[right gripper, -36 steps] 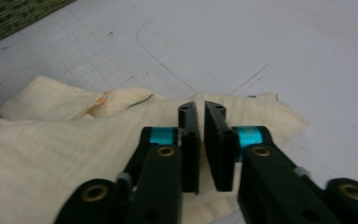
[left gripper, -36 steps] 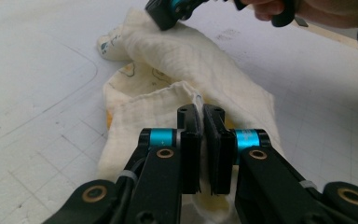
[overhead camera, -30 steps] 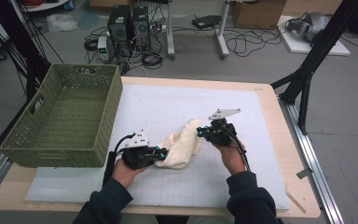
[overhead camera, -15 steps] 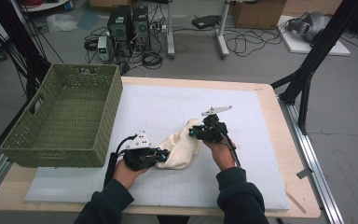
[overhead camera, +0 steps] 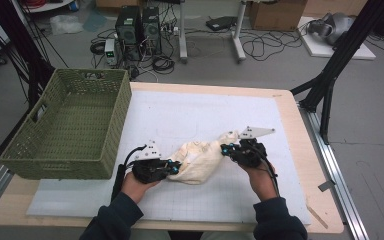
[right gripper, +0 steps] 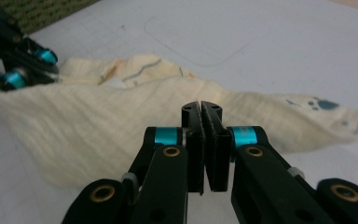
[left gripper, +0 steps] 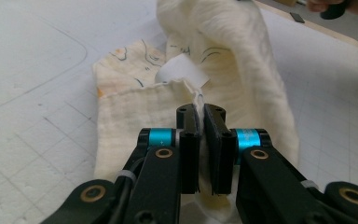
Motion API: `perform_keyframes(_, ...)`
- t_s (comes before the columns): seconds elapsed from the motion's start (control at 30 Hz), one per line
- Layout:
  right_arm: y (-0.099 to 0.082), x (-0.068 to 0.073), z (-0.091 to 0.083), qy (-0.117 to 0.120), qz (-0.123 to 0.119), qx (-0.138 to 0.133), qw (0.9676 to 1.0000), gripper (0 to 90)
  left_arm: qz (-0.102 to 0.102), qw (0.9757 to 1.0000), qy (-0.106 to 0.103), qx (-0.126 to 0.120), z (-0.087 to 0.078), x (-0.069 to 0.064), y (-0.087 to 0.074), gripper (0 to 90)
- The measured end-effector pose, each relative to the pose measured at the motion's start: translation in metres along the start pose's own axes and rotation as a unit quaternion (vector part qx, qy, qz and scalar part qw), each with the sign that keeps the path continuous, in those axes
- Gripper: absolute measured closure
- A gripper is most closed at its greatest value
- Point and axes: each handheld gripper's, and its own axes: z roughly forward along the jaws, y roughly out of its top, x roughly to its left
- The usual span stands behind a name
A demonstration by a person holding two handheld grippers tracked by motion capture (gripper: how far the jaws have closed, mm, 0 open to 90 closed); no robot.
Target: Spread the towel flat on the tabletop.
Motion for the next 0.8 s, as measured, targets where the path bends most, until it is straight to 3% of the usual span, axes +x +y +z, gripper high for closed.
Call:
perform_keyframes(0.27, -0.041, 0.013, -0.038, -0.015, -0.015, 0.007, 0.9998, 88.7, -0.003, 0.9999, -0.012, 0.005, 0.0, -0.003, -0.001, 82.7)
perform_keyframes(0.43, -0.07, 0.021, -0.052, -0.007, -0.002, 0.021, 0.9997, 88.6, -0.014, 0.9997, -0.017, 0.013, -0.002, -0.004, -0.004, 82.4)
perform_keyframes(0.53, -0.084, 0.025, -0.056, 0.003, 0.006, 0.03, 0.9995, 87.9, -0.023, 0.999, -0.026, 0.026, -0.005, -0.004, -0.007, 77.8)
perform_keyframes(0.57, -0.084, 0.026, -0.059, 0.003, 0.006, 0.028, 0.9996, 84.0, -0.026, 0.999, -0.027, 0.026, -0.007, -0.005, -0.007, 75.6)
perform_keyframes(0.6, -0.082, 0.026, -0.062, 0.0, 0.008, 0.018, 0.9998, 74.5, -0.029, 0.999, -0.025, 0.024, -0.009, -0.004, -0.008, 72.4)
perform_keyframes(0.63, -0.08, 0.026, -0.065, 0.001, 0.021, 0.007, 0.9998, 68.5, -0.034, 0.999, -0.02, 0.02, -0.012, -0.003, -0.007, 68.2)
perform_keyframes(0.73, -0.068, 0.021, -0.074, -0.01, 0.035, -0.042, 0.9984, 55.0, -0.048, 0.9988, 0.008, 0.0, -0.02, 0.002, -0.003, 50.9)
perform_keyframes(0.8, -0.057, 0.016, -0.076, -0.022, 0.037, -0.059, 0.9973, 48.7, -0.052, 0.9982, 0.024, -0.017, -0.027, 0.006, -0.001, 45.8)
